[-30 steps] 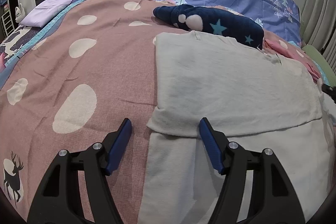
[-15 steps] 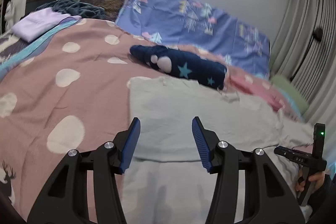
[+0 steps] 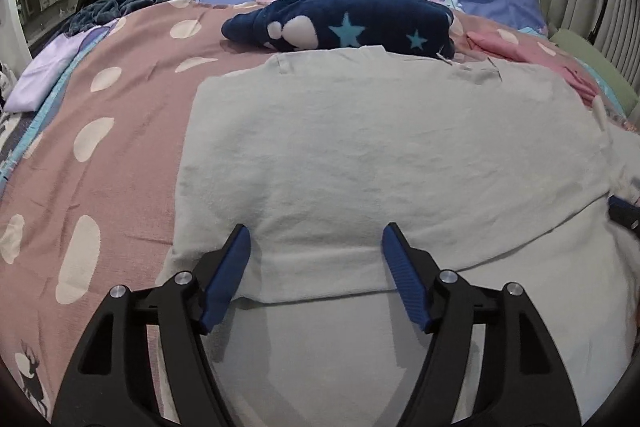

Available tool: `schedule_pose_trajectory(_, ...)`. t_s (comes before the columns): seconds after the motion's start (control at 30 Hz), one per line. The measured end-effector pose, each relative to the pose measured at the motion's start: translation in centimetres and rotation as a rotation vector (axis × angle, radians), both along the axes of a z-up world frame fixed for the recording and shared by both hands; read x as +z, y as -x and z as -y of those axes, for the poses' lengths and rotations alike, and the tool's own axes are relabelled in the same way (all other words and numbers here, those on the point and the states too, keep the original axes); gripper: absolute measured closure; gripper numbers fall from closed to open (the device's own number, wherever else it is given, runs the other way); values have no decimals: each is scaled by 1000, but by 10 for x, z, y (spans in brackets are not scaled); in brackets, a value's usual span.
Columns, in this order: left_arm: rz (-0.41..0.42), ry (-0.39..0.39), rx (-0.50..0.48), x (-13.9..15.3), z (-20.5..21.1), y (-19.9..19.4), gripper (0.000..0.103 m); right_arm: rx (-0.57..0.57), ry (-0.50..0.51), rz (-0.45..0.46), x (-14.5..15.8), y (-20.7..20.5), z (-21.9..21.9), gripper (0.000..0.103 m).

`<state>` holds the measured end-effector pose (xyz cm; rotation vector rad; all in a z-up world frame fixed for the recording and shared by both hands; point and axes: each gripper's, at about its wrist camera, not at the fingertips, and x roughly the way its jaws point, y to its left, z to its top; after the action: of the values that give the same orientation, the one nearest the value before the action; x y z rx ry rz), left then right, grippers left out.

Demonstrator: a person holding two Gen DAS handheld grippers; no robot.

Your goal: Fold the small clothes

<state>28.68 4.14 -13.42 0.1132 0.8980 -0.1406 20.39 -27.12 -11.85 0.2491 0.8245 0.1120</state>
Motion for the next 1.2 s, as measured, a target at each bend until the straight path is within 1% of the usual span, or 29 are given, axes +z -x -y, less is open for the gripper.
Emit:
schedule_pose_trajectory(0.03, 7, -12, 4, 3, 3, 0, 33, -38, -52, 6, 6, 8, 13, 73)
schedule_pose_trajectory(0.07, 17, -27, 13, 9, 3, 6, 34, -76, -124, 8, 13, 18, 29, 73)
schedule_pose_trajectory(0.1, 28, -34, 26, 14, 5, 9, 35, -109, -224, 30, 21, 31, 52, 73)
schedule_pose_trajectory(0.13, 52, 8, 24, 24, 8, 14, 36, -140, -283, 57, 28, 44, 72, 73)
schedule_pose_trajectory(0.17, 80, 77, 3, 35, 13, 18, 36, -180, -314, 87, 36, 57, 93, 73)
schedule_pose_trajectory(0.2, 107, 127, -20, 46, 21, 21, 36, -251, -309, 125, 46, 75, 124, 73)
schedule_pose_trajectory(0.27, 155, 165, -67, 61, 42, 23, 36, -373, -285, 165, 57, 99, 172, 68)
schedule_pose_trajectory(0.3, 172, 174, -111, 66, 61, 22, 36, -444, -297, 174, 59, 112, 198, 67)
schedule_pose_trajectory(0.33, 172, 175, -144, 65, 76, 21, 35, -547, -358, 184, 58, 132, 234, 67)
schedule_pose_trajectory(0.37, 161, 167, -186, 61, 93, 18, 33, -625, -437, 201, 54, 151, 263, 67)
schedule_pose_trajectory(0.4, 147, 156, -206, 55, 103, 16, 28, -672, -492, 214, 50, 164, 281, 67)
schedule_pose_trajectory(0.43, 109, 126, -232, 40, 120, 11, 27, -736, -550, 227, 43, 180, 304, 66)
schedule_pose_trajectory(0.47, 73, 96, -244, 24, 132, 7, 27, -787, -577, 224, 37, 191, 320, 64)
schedule_pose_trajectory(0.5, -6, 13, -247, -2, 147, -1, 22, -833, -610, 210, 27, 201, 336, 64)
schedule_pose_trajectory(0.53, -11, -21, -244, -5, 153, -3, 21, -847, -646, 207, 20, 204, 344, 67)
schedule_pose_trajectory(0.57, 6, -16, -233, 2, 154, -3, 21, -840, -699, 218, 13, 206, 351, 67)
schedule_pose_trajectory(0.6, 0, -22, -225, 0, 154, -4, 20, -827, -750, 240, 9, 206, 357, 66)
schedule_pose_trajectory(0.67, -2, -14, -225, -1, 153, -3, 19, -838, -770, 264, 8, 202, 363, 65)
schedule_pose_trajectory(0.7, -6, 1, -225, -1, 151, -4, 19, -858, -764, 274, 9, 199, 364, 68)
schedule_pose_trajectory(0.73, -7, 6, -225, -1, 150, -4, 19, -871, -757, 276, 10, 196, 365, 84)
schedule_pose_trajectory(0.77, -8, 13, -225, -1, 149, -5, 18, -885, -747, 267, 11, 193, 364, 96)
schedule_pose_trajectory(0.8, -8, 13, -224, -2, 150, -5, 18, -892, -745, 267, 13, 193, 362, 98)
schedule_pose_trajectory(0.87, -5, 6, -224, -2, 150, -4, 18, -918, -717, 298, 23, 193, 354, 98)
schedule_pose_trajectory(1.0, -9, 17, -224, -2, 148, -3, 17, -891, -580, 360, 64, 183, 319, 98)
schedule_pose_trajectory(1.07, -13, 34, -225, -2, 146, -5, 17, -825, -519, 397, 88, 166, 294, 98)
schedule_pose_trajectory(1.13, -11, 58, -225, -1, 142, -5, 17, -711, -467, 425, 114, 133, 258, 98)
schedule_pose_trajectory(1.2, -9, 85, -226, 0, 139, -5, 17, -585, -443, 432, 130, 92, 214, 98)
